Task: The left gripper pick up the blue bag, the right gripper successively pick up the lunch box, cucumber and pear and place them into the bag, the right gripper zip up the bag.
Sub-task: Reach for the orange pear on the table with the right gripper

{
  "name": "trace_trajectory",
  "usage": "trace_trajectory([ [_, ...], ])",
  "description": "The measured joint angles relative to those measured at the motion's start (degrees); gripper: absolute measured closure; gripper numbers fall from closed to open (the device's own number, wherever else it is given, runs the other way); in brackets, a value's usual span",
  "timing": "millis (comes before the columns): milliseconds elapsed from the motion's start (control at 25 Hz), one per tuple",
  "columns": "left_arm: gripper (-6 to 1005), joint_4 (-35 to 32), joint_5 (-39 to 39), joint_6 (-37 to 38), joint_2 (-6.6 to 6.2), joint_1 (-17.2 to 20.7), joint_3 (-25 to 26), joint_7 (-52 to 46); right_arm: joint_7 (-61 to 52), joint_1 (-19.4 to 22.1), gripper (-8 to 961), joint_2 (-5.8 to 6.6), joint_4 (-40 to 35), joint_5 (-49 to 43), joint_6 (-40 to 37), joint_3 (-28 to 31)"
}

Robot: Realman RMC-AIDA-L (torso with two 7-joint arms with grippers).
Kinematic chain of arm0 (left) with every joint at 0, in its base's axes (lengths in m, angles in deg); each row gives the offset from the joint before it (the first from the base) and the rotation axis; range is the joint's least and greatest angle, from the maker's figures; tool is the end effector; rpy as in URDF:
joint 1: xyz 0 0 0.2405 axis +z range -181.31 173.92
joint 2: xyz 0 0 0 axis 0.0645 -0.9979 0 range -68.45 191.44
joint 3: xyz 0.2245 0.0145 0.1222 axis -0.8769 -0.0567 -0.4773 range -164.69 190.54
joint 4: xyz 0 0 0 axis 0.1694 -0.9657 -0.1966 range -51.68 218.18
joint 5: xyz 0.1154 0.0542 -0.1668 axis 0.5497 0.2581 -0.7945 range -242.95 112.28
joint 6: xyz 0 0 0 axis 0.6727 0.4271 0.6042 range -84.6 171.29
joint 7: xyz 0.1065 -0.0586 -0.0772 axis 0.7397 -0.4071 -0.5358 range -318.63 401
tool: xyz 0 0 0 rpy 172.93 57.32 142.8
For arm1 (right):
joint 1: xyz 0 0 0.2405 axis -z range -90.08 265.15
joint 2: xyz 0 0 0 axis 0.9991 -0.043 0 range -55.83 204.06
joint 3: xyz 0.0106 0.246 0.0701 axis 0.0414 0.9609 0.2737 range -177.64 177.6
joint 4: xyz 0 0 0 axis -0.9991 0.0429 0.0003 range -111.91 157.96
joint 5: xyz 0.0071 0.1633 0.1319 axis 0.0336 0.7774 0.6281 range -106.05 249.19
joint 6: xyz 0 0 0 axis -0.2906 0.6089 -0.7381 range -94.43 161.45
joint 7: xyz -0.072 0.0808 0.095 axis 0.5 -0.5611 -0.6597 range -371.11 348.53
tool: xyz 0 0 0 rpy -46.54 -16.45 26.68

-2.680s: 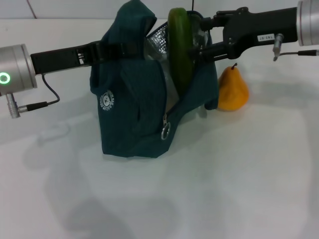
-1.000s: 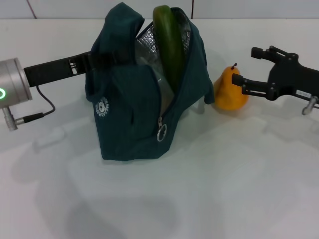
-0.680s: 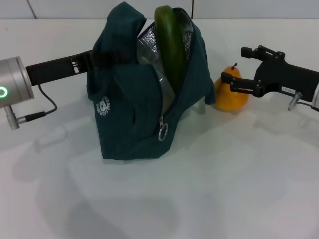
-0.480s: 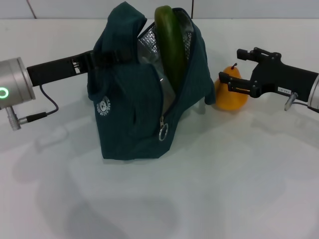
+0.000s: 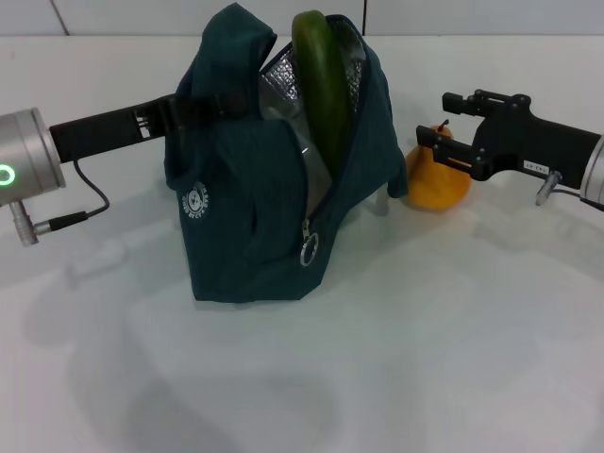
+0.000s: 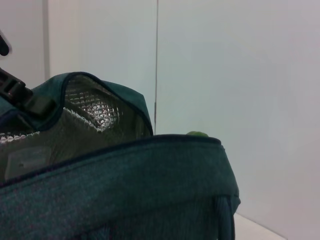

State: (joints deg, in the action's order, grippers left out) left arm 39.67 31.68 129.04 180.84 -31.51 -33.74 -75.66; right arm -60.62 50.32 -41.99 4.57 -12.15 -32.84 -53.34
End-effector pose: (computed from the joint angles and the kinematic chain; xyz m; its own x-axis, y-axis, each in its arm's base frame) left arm -0.2335 0.3485 0.0238 0.3093 0.6805 0.6642 0.7957 -0.5677 0.2112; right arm 0.2502 0.3874 -0.0235 0.8483 -0.0456 -0.5276 -0.3508 -0.7947 -0.4954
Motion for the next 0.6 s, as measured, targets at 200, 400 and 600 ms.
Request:
trace_trajectory([
  [200,945,0.0,0.0,0.0,0.0,-0.1,0.0,0.0,0.1,0.0,383,0.0,0.0,0.1,0.7,-0.2],
  [400,945,0.0,0.0,0.0,0.0,-0.5,0.0,0.0,0.0,-0.3,453,0.0,0.0,0.1,1.8,-0.2],
  [600,945,0.0,0.0,0.0,0.0,-0.5,0.0,0.0,-0.1,-1.1,607,0.0,0.6,-0.1,3.2,-0.3],
])
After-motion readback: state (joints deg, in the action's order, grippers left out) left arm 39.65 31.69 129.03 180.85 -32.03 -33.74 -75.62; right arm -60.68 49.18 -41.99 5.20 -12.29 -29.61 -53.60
